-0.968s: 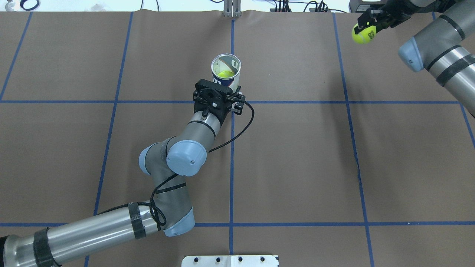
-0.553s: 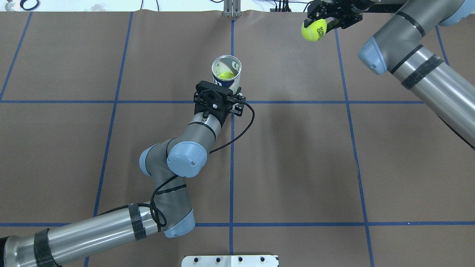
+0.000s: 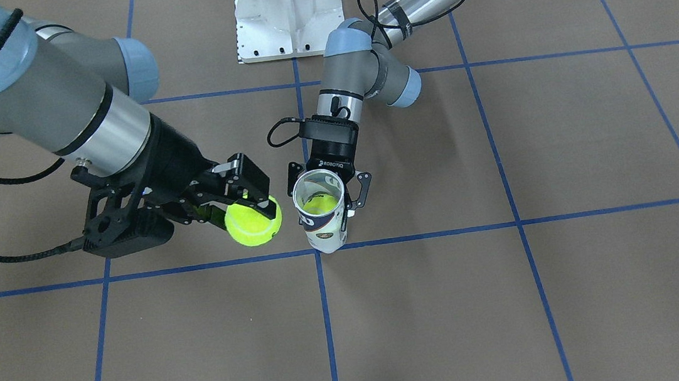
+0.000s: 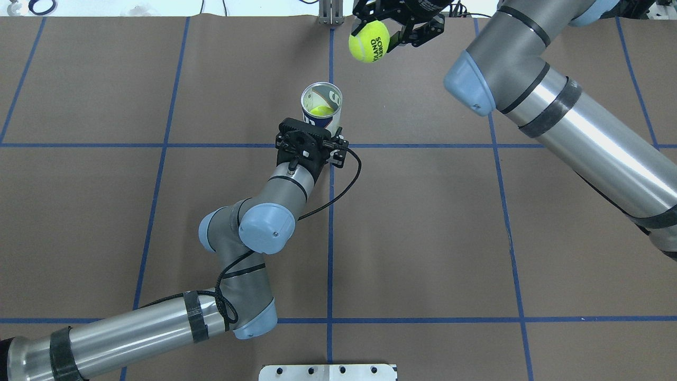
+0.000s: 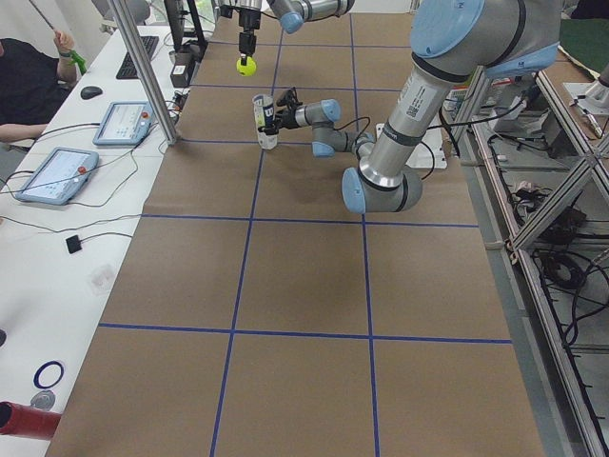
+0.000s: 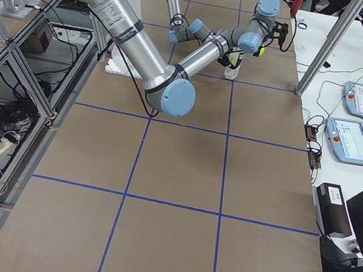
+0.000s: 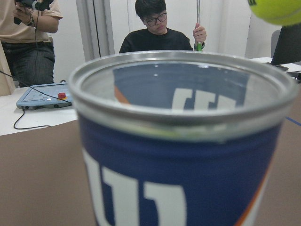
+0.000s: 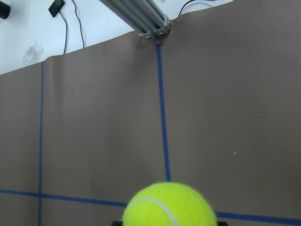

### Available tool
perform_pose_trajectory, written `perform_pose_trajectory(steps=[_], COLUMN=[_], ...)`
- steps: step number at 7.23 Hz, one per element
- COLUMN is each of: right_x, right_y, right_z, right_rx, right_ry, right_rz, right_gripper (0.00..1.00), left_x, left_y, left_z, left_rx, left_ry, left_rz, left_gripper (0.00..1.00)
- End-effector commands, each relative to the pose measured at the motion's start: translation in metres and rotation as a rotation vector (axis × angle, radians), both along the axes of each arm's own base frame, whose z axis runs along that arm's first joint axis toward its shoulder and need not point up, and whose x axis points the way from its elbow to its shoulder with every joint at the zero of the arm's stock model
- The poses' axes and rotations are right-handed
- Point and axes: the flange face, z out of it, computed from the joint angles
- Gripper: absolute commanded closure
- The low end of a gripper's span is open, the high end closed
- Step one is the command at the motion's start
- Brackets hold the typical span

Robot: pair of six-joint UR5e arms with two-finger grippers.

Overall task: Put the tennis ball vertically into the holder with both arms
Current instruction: 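Lift the yellow ball with the right gripper and carry it above the can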

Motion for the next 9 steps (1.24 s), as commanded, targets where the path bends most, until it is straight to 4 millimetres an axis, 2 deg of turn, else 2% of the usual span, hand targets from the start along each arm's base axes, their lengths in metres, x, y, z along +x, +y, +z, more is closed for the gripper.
perform_pose_trajectory(steps=[1, 2, 3, 6, 9], right_x=[-0.030, -0.052, -0.066, -0.068, -0.071], right_y=[0.024, 0.034, 0.040, 0.038, 0.040], right_z=[-0.038, -0.035, -0.032, -0.016, -0.015], right_rx=[-0.027, -0.024, -0.034, -0.058, -0.059], right_ry=[-0.027, -0.010, 0.007, 0.031, 0.033], right_rz=[-0.005, -0.003, -0.008, -0.007, -0.010], right_gripper=[1.00, 1.00, 1.00, 1.00, 1.00], left_x=[0.001, 0.001, 0.000, 0.000, -0.001], left_y=[0.000, 0.000, -0.001, 0.001, 0.000], left_z=[0.000, 0.000, -0.002, -0.001, -0.001], left_rx=[-0.001, 0.000, 0.001, 0.000, 0.000], left_ry=[0.001, 0.000, 0.003, 0.004, 0.004], left_rz=[0.000, 0.001, -0.001, 0.000, -0.001], left_gripper=[0.26, 0.26, 0.26, 0.26, 0.26])
